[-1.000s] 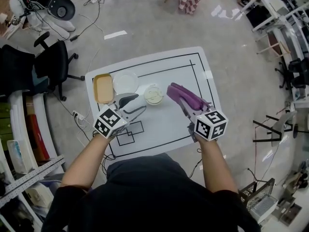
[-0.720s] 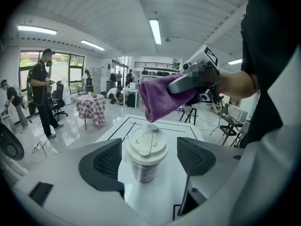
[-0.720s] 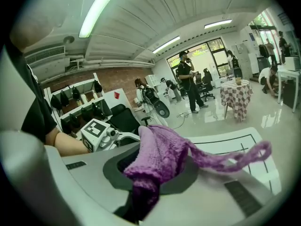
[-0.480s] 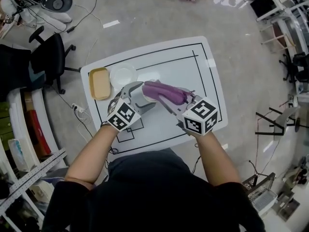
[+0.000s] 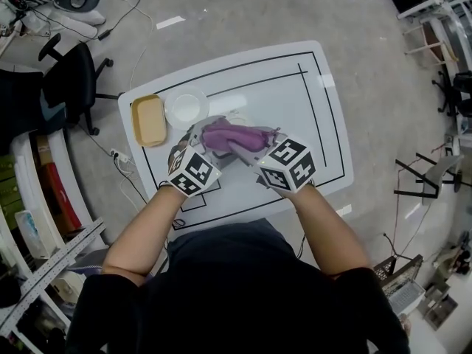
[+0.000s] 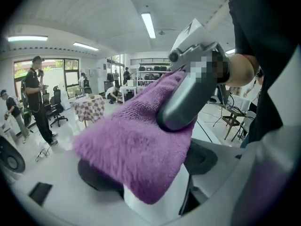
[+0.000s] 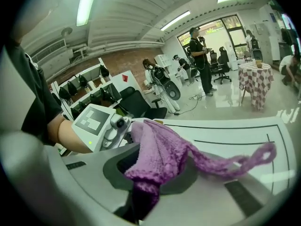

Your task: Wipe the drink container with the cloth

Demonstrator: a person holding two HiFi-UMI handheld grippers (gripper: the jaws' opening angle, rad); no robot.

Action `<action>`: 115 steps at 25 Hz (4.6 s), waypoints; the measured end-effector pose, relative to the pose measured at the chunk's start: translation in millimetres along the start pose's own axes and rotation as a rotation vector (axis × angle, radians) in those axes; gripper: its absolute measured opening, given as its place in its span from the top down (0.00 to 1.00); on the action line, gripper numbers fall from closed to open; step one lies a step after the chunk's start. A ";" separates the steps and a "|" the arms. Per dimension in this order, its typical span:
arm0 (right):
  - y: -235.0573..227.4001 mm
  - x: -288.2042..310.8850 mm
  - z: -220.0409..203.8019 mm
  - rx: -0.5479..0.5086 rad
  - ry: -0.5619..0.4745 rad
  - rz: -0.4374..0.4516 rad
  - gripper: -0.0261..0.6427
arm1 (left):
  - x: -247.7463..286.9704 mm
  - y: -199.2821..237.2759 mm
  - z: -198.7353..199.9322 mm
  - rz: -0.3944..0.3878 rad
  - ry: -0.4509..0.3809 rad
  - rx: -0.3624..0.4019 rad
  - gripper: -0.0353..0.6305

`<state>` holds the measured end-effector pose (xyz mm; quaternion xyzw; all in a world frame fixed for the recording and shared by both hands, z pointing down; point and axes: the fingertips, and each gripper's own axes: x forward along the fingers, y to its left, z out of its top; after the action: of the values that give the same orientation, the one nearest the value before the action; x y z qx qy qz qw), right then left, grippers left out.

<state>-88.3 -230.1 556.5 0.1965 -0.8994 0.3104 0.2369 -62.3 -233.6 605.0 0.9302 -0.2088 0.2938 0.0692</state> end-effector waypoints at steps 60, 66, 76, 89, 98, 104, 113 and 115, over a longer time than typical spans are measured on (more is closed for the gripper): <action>32.8 -29.9 -99.2 -0.064 -0.162 -0.217 0.83 | 1.9 -14.1 39.7 -0.125 0.036 -0.047 0.87; 14.4 -18.7 -89.3 -0.058 -0.202 -0.275 0.83 | 4.2 -14.2 40.0 -0.123 0.027 -0.007 0.90; -37.8 1.4 -115.7 -0.047 -0.129 -0.391 0.84 | 6.7 -10.6 39.5 -0.126 -0.007 -0.043 0.91; -88.0 46.4 -175.7 0.044 0.049 -0.393 0.84 | 11.2 -10.6 37.4 -0.103 -0.037 -0.056 0.91; -57.8 13.9 -179.4 0.047 0.018 -0.313 0.83 | 11.2 -10.1 40.2 -0.096 -0.022 -0.058 0.91; -44.1 -34.7 -145.8 -0.040 -0.077 -0.293 0.83 | 10.3 -9.4 41.5 -0.096 -0.025 -0.081 0.91; -61.8 -56.7 -81.7 -0.167 -0.164 -0.311 0.83 | 12.2 -9.8 44.5 -0.080 -0.012 -0.085 0.91; -67.5 -48.9 -82.0 -0.169 -0.156 -0.307 0.83 | 12.8 -9.4 44.8 -0.079 -0.015 -0.093 0.91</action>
<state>10.0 -215.9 618.2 0.3344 -0.8974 0.1778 0.2265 -25.6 -240.8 575.6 0.9357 -0.1857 0.2739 0.1222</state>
